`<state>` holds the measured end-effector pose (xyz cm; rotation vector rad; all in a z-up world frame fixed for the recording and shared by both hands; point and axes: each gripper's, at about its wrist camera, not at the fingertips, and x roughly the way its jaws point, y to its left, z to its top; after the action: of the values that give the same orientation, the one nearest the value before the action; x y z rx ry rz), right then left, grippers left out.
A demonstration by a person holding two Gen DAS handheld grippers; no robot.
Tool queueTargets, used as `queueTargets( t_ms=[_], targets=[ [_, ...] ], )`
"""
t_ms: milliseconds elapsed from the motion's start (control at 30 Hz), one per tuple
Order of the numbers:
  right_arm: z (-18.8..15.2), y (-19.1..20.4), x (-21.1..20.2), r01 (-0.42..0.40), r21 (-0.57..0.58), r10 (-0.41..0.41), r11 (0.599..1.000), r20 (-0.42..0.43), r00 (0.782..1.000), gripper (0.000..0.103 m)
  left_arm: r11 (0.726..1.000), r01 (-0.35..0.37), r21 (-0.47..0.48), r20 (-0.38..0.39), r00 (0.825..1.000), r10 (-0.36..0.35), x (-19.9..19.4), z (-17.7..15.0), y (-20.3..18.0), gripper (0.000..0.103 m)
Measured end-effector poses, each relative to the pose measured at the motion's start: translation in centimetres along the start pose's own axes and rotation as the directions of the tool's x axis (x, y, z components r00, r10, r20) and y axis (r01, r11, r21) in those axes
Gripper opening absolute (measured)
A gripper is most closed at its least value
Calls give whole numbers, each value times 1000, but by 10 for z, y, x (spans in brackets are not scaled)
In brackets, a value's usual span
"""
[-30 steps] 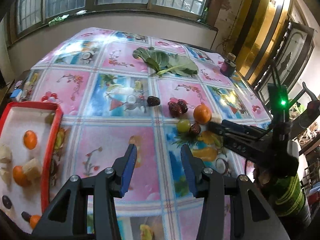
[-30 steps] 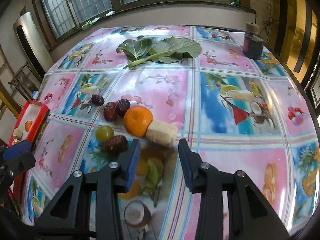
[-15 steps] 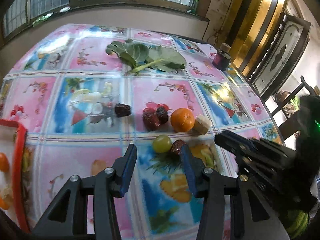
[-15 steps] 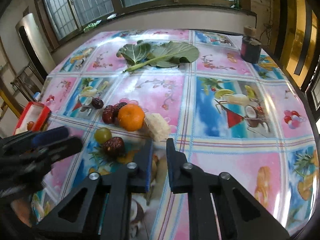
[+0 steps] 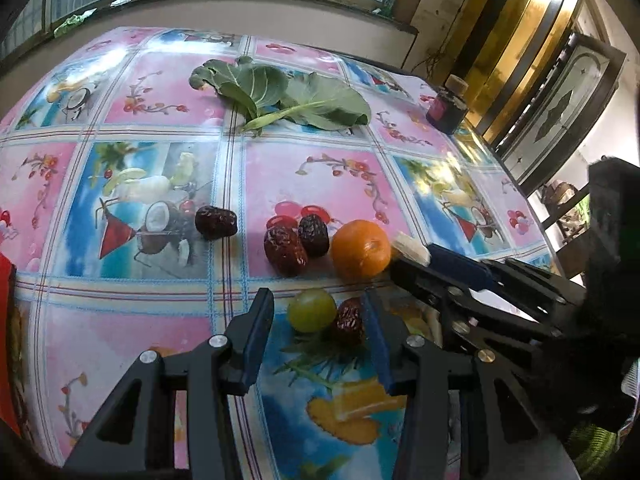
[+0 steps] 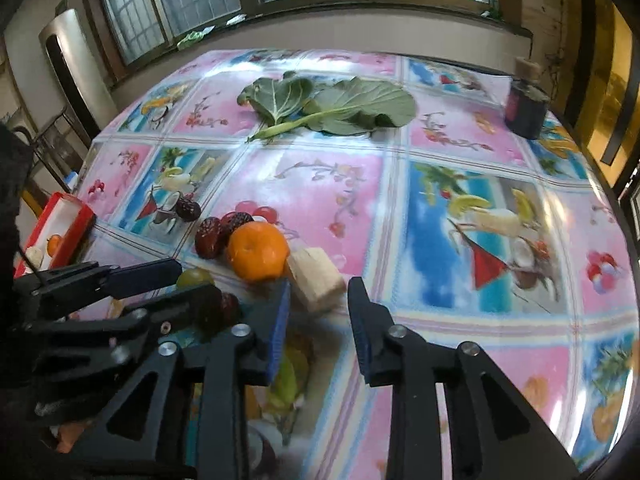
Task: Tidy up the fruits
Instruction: 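Grasp a green grape with the left tool while the right tool grasps a sugarcane chunk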
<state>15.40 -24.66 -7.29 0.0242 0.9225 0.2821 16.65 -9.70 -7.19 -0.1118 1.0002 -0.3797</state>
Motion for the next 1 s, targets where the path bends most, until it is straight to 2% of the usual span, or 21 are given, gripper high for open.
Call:
queueTargets(
  t_ms=[67,133,267,333,433,600,800,1000],
  targets=[
    [3,-1,3,-2,1,2,1000,7,1000,31,1000,24,-7,-4,1000,-24,2,1,2,44],
    [3,-5,1,-16,20,16,1000,2,1000,31,999,45,2,0,999,-45,2,0,0,38],
    [-6,-9,-18,-25,38,24,999,25,999,31,999,25,41,12,1000,-25,0,-2,-6,32],
    [-13,-11,-30,-32,51,30,998,39,999,31,999,14,41,13,1000,-14,-3,-3,-4,21],
    [-22,-14,-46,-43,73,39,996,58,998,31,999,39,19,2,999,-39,-10,-8,3,21],
    [-33,-7,-60,-64,72,59,995,76,995,30,999,32,9,9,999,-32,-18,-19,9,20],
    [-43,-1,-70,-79,84,71,993,90,993,30,999,-20,42,17,1000,19,-16,-18,-1,22],
    [-46,-2,-74,-76,97,67,992,89,994,31,998,8,66,12,1000,-9,-18,-27,3,26]
  ],
)
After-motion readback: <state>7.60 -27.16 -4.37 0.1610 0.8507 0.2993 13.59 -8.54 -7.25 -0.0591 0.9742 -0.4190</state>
